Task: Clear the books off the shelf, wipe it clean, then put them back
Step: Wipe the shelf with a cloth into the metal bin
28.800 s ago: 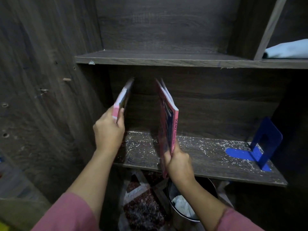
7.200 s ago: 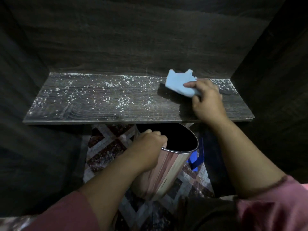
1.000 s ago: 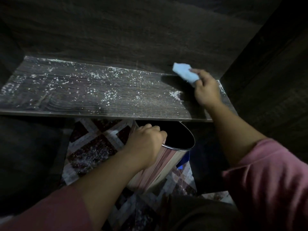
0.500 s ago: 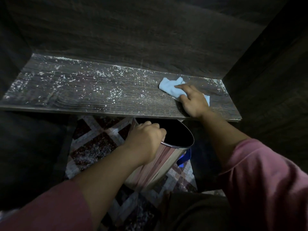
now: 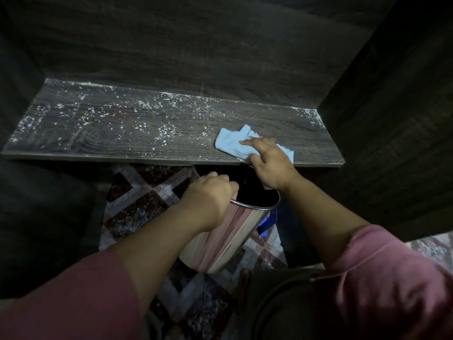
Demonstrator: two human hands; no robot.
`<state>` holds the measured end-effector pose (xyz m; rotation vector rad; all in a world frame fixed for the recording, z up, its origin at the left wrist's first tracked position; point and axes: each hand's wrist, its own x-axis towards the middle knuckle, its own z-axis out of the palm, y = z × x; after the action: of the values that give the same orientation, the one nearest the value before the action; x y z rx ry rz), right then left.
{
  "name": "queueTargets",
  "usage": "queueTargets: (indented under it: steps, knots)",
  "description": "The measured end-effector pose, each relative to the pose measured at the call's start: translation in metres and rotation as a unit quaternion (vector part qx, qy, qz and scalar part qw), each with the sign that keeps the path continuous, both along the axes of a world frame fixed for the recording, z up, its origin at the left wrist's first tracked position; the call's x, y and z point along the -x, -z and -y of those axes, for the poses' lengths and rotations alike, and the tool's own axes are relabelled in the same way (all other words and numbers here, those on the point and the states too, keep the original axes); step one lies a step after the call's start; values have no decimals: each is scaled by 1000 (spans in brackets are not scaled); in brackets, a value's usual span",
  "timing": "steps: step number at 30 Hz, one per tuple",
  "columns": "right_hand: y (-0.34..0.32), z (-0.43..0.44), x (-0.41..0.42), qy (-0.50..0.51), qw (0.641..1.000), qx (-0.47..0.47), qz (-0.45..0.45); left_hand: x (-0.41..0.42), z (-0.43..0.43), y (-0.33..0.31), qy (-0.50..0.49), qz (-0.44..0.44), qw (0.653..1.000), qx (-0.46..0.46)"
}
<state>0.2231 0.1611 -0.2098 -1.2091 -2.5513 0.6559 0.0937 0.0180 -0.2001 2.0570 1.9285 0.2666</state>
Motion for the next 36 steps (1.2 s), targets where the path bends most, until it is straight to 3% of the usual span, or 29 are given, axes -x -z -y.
queueTargets:
  steps: [7,15,21,30,36]
  knots:
    - [-5,33,-5,16,999,32,-20,0,3,-2,-5,-2,1000,-6]
    - [-44,34,-15,14,993,109,38,7,8,4,-6,-11,999,-35]
    - [-50,13,-4,107,993,-31,-43,9,8,7,-4,-1,999,-48]
    - [-12,21,25,-24,994,-61,86,10,6,6,4,3,999,-34]
    - [-42,19,5,-70,989,59,115,12,9,3,8,12,1000,-22]
